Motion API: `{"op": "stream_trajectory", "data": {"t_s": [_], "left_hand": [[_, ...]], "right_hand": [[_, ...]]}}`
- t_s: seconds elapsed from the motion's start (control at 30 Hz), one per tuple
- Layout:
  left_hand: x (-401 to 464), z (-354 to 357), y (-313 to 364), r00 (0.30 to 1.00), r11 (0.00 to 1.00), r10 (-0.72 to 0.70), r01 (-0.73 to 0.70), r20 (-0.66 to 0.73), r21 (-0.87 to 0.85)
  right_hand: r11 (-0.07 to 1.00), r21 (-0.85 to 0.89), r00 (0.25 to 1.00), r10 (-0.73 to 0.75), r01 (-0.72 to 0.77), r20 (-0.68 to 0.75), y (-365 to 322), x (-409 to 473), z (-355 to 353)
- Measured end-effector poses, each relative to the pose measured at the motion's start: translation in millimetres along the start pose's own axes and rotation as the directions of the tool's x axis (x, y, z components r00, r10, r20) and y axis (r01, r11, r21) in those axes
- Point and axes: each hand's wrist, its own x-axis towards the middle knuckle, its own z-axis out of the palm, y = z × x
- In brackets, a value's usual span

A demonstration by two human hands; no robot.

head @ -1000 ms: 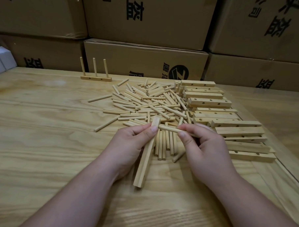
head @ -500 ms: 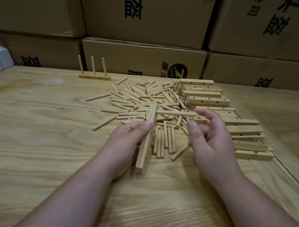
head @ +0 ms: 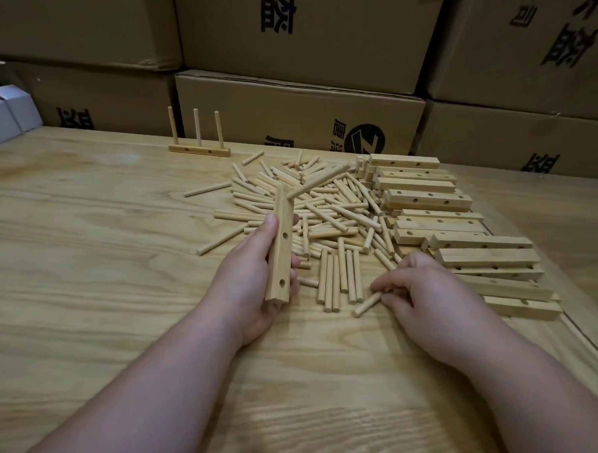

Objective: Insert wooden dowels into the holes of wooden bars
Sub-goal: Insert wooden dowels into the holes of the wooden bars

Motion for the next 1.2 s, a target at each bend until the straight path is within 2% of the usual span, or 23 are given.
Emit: {"op": "stream_trajectory", "data": {"t_s": [0.13, 0.27, 0.4, 0.63, 0.87, 1.07, 1.2], "left_hand": [[-0.3, 1.0, -0.9, 1.0, 1.0, 0.007, -0.008, 0.011, 0.016], [-1.1, 0.9, -3.3, 0.999, 0.997, 0.033, -0.034, 0.022, 0.071], [-2.2, 2.6, -7.4, 0.994, 0.983, 0.103, -0.107, 0.031, 0.151], [-7.2, 6.1, -10.0, 0.984, 0.953, 0.147, -0.17, 0.104, 0.252], [-10.1, 9.8, -10.3, 0.977, 0.935, 0.186, -0.209, 0.105, 0.286], [-9.6, 10.7, -10.6, 0.977, 0.935, 0.188, -0.21, 0.103, 0.285], [-9.4, 11.4, -10.6, 0.98, 0.935, 0.179, -0.196, 0.085, 0.297]], "right_hand": [[0.998, 0.053, 0.999, -0.044, 0.045, -0.018, -3.7, -0.7, -0.8], [0.973, 0.17, 0.981, -0.129, 0.153, -0.142, -8.5, -5.3, -1.5], [0.952, 0.198, 0.948, -0.178, 0.234, -0.263, -16.9, -7.7, 2.2], [0.916, 0.217, 0.905, -0.25, 0.336, -0.345, -19.5, -7.3, 9.6], [0.87, 0.219, 0.809, -0.281, 0.443, -0.517, -20.8, -5.9, 13.3], [0.832, 0.253, 0.77, -0.284, 0.494, -0.571, -23.2, -5.7, 13.4], [0.845, 0.276, 0.798, -0.254, 0.458, -0.547, -25.2, -6.0, 15.5]]}}
